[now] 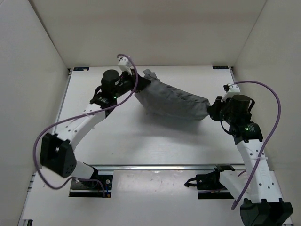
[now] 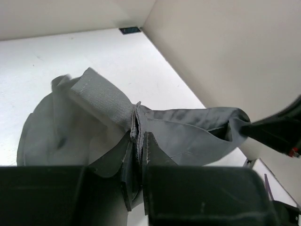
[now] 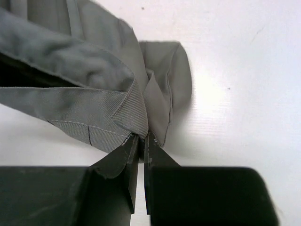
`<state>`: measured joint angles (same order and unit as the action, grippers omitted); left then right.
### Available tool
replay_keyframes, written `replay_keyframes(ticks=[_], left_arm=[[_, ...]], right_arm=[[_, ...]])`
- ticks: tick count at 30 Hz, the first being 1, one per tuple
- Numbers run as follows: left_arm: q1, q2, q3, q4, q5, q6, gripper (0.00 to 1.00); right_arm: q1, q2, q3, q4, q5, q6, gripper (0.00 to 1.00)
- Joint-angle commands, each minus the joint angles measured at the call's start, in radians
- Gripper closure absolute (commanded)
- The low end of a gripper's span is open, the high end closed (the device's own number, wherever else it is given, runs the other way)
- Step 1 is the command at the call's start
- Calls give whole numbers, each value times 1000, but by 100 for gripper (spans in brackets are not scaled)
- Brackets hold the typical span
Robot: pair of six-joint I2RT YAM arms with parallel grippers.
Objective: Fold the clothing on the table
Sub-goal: Flatten the skirt out
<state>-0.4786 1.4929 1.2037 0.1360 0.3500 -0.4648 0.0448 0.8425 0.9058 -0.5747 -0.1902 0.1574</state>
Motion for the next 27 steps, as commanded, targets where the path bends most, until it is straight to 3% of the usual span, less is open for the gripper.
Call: replay_keyframes(ticks=[1,6,11,12,14,15,16,17,18,19,20,24,25,26,27], left_arm=[[17,-107,-114,-9,10,-9,100],[63,-287,-199,-131,-8,-11,100],[78,-319,-312,-131,-8,-14,99],[74,-316,-347,-124,-8,-21,95],[58,-321,-418,-47,-2,-43,76],[49,-325,-467,-3,-2,-57,61],[48,-316,-486,17,4,-64,57],[38,-310,-512,42,7,-78,59],[31,-298,-529,56,15,-81,71],[26,-284,-530,57,7,-77,94],[26,-280,-532,62,12,-80,100],[35,-257,-546,82,11,-86,100],[37,-253,-543,77,0,-72,94],[34,-241,-537,73,-12,-71,74],[32,-231,-536,67,-14,-66,68]], right_arm=[[16,-32,50,21,-17,10,100],[15,-45,82,-23,-83,4,100],[117,-37,-14,-11,-83,31,100],[134,-27,-39,-14,-68,36,100],[185,-10,-85,-13,-43,48,99],[205,-13,-114,2,-51,57,100],[204,-10,-128,3,-57,56,100],[207,-5,-151,24,-52,59,100],[202,-6,-160,35,-61,62,100],[205,1,-175,42,-78,65,100],[192,1,-188,48,-86,59,100],[171,20,-185,52,-89,41,100],[164,18,-188,58,-92,42,100],[168,20,-189,52,-101,39,100],[164,26,-196,62,-104,37,100]])
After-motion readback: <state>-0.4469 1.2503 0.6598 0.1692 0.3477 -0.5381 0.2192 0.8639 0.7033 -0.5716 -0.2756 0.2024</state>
